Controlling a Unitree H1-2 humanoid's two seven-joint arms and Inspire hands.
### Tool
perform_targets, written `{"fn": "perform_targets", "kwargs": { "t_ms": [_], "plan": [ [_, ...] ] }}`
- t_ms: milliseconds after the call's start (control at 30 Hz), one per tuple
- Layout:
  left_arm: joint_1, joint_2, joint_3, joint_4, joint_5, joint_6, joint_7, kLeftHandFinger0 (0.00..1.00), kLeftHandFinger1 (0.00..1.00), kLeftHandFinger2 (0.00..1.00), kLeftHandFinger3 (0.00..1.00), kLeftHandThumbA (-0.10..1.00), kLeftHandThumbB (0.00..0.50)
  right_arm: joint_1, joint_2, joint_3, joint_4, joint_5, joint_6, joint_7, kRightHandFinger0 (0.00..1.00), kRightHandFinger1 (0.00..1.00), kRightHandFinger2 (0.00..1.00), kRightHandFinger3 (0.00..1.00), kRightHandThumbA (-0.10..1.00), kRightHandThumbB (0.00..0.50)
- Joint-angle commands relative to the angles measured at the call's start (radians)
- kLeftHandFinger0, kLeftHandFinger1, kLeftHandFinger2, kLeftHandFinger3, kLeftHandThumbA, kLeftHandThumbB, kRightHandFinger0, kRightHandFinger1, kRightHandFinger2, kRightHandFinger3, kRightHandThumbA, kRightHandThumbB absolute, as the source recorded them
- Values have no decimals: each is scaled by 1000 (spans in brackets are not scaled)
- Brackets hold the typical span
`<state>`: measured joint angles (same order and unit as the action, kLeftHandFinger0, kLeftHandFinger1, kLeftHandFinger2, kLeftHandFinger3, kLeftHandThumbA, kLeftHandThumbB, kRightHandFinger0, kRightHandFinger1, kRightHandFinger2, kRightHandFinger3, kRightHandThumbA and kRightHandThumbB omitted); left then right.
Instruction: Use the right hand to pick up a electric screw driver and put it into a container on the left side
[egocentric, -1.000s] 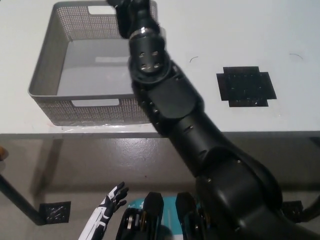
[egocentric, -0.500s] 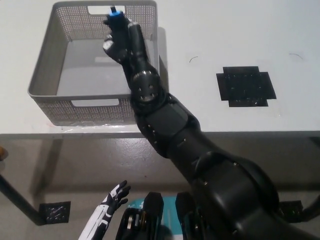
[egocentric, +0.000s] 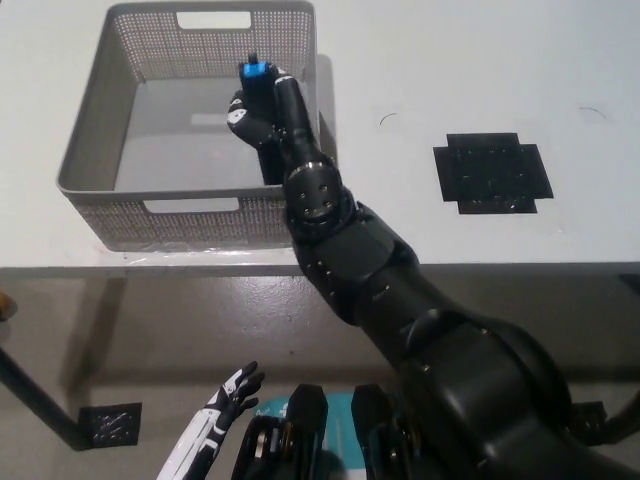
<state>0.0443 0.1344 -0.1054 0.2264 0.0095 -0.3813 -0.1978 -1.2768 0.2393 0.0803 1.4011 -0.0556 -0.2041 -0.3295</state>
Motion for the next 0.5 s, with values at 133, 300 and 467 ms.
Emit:
{"fn": "perform_targets", "kwargs": {
  "t_ms": [133,300,467],
  "plan": [
    [-16,11,-8,-25,-5,3,-17,1000,1000,1000,1000,1000,375,-25,-37,35,-27,-22,-44,142,1000,1000,1000,1000,771,308],
    [-29,11,-11,-23,-3,0,-20,1000,1000,1000,1000,1000,363,-30,-61,37,-38,-22,-66,145,1000,1000,1000,1000,878,341],
    [-36,13,-7,-27,11,0,-11,1000,1000,1000,1000,1000,367,-33,-101,17,-127,-7,-106,157,1000,1000,1000,1000,956,329]
  ]
}}
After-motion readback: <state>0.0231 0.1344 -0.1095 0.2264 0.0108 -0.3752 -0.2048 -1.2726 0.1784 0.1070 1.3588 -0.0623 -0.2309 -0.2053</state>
